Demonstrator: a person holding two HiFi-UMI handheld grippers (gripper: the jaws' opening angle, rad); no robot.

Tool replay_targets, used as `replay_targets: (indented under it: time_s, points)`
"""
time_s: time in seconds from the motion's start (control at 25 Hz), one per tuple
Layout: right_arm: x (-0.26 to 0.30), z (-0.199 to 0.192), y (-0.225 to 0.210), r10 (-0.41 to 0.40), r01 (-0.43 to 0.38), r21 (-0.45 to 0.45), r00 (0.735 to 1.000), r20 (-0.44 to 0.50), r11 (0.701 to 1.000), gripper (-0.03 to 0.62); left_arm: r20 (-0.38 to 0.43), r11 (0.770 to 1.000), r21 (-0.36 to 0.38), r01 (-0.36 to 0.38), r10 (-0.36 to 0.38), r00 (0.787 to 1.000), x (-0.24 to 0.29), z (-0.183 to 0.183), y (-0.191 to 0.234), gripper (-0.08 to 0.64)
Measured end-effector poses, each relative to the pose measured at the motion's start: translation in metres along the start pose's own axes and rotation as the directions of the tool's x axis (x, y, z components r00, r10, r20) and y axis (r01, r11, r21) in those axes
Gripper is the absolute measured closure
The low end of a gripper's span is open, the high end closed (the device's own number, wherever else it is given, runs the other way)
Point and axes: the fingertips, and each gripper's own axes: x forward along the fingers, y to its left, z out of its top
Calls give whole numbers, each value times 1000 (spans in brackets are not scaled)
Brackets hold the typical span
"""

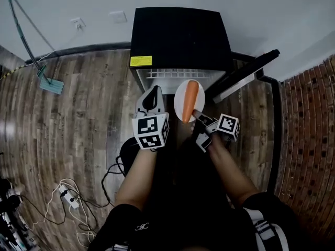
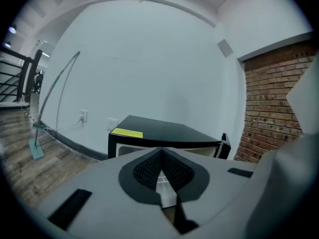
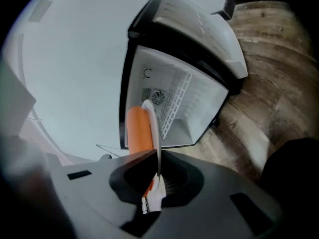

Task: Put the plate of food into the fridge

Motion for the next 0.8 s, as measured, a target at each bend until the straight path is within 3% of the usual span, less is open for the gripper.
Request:
replay_targets:
  time_s: [0.24, 0.4, 0.52, 0.68, 0.8]
  points:
    - [76, 41, -24, 0, -11, 101, 994, 107, 995, 561, 25, 999, 25, -25, 24, 999, -2, -10, 4, 563]
    - [124, 76, -17, 26, -59, 155, 978, 205, 986, 561, 33, 997, -76, -7, 9, 999, -12, -14, 3, 563]
    - [155, 99, -15, 32, -71, 142, 966, 258, 987, 561, 22, 997, -76, 12, -10, 1000, -15, -18, -2, 563]
    - [183, 127, -18, -6, -29, 114, 955, 296, 993, 554, 41, 995, -97, 23, -19, 999, -16, -13, -6, 563]
    - [197, 137, -26, -82, 63, 70, 947, 309, 996, 543, 41, 997, -76, 20, -16, 999, -20, -14, -3, 563]
